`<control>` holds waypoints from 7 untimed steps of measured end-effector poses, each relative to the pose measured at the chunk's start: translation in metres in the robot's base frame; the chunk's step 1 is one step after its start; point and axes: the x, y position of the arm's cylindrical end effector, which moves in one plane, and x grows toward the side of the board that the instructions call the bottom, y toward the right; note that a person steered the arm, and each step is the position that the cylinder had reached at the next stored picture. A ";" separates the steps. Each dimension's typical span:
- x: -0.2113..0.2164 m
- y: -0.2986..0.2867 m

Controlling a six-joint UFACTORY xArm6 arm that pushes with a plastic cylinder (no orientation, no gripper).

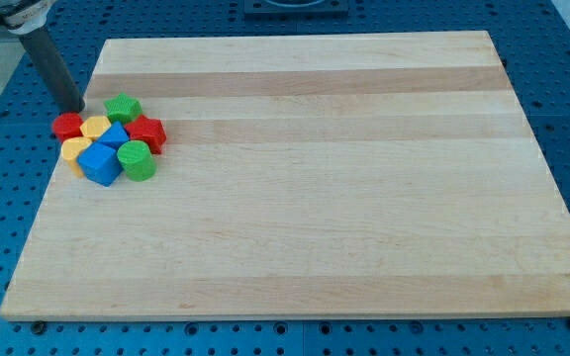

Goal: Push the yellow hexagon into the red star

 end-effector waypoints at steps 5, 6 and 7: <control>0.166 0.305; 0.216 0.168; 0.204 0.020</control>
